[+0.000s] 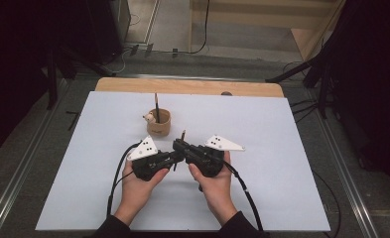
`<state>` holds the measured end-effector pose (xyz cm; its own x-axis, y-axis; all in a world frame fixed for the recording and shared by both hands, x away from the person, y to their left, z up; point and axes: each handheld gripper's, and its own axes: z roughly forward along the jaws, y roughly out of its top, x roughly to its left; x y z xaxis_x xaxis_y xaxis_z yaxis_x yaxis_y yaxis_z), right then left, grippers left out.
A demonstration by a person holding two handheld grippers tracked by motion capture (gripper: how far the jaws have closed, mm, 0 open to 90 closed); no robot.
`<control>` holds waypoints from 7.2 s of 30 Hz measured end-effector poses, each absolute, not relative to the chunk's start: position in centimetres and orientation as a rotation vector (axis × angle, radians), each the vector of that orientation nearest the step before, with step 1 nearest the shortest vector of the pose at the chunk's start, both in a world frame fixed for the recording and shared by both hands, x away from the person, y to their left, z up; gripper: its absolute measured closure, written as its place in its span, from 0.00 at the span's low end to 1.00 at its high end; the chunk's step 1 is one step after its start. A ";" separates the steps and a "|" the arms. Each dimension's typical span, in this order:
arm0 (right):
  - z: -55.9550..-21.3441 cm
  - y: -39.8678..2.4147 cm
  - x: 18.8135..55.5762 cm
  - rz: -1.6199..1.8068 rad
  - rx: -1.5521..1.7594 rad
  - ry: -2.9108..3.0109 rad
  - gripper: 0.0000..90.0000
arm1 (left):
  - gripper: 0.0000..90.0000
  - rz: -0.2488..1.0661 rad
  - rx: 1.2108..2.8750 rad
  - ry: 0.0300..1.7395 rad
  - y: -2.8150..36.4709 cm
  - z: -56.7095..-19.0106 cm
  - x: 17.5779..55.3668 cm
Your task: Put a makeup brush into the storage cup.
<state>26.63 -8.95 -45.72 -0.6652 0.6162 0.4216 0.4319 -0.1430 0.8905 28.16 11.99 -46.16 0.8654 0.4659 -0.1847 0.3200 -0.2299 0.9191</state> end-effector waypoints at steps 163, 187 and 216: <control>-50.4 -30.4 19.0 1.504 1.134 1.838 0.00 | 0.93 0.475 1.602 0.883 14.4 -44.3 40.5; -50.5 -30.5 18.9 1.506 1.139 1.838 0.00 | 0.93 0.533 1.700 0.901 13.1 -46.1 40.4; -50.6 -30.6 19.0 1.511 1.138 1.835 0.00 | 0.82 0.567 1.710 0.915 12.7 -47.1 39.2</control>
<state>18.97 -30.64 -50.57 -0.5248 0.8418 0.1263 0.2856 0.0343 0.9577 39.19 12.69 -47.15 0.5926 0.8027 -0.0668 0.2972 -0.1407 0.9444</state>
